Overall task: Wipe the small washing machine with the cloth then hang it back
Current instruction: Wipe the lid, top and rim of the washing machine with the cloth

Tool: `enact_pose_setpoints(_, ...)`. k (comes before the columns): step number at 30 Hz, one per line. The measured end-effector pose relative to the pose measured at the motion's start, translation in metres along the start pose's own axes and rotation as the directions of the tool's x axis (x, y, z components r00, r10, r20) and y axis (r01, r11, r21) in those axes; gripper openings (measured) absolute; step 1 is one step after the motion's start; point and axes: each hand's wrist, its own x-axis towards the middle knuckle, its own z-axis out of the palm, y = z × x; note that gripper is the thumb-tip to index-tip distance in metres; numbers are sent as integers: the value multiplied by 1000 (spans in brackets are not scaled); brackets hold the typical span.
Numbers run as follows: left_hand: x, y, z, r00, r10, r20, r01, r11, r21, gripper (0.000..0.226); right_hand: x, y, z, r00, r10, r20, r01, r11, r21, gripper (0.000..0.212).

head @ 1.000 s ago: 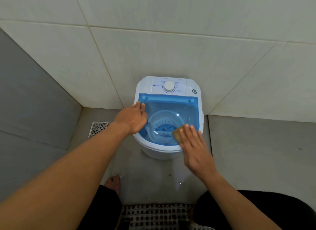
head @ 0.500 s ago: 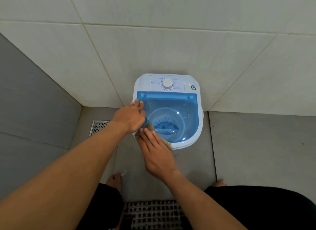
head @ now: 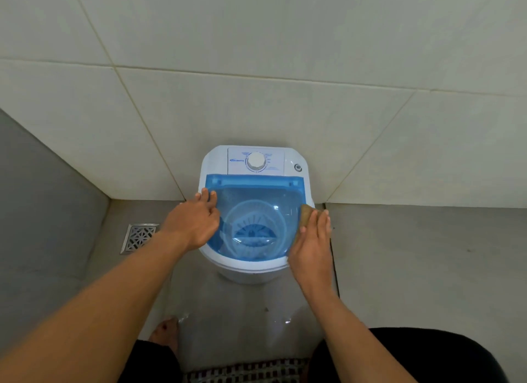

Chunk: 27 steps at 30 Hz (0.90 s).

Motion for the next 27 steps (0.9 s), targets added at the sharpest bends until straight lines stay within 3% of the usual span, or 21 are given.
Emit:
enact_pose_setpoints(2,0,1,-1,1000,-4,-3,4,1000,-5,56,24,-1,-4,999,34,7,-34,999,29,53)
enact_pose_setpoints(7,1,0,-1,1000,0,1,0,1000,-11,56,82,-12,-2,992,-63,106,73,993,-91,55)
enact_pose_setpoints(11,1,1,-3,1000,-1,9,1,1000,3,56,112,-7,6,964,-150,221,209,938,-276,85)
enact_pose_setpoints(15,1,1,-3,1000,6,5,-6,1000,8,56,82,-7,5,979,-149,138,185,937,-298,76)
enact_pose_setpoints(17,-1,1,-3,1000,6,6,-6,1000,6,56,49,-6,1,983,-174,57,182,959,-215,64)
enact_pose_setpoints(21,-3,3,-4,1000,6,-16,-6,1000,-1,55,-17,-3,-2,1000,-7,15,6,999,34,55)
enact_pose_setpoints(27,-2,3,-4,1000,11,-17,-11,1000,-9,56,-23,1,-4,1000,-7,19,8,1000,-29,60)
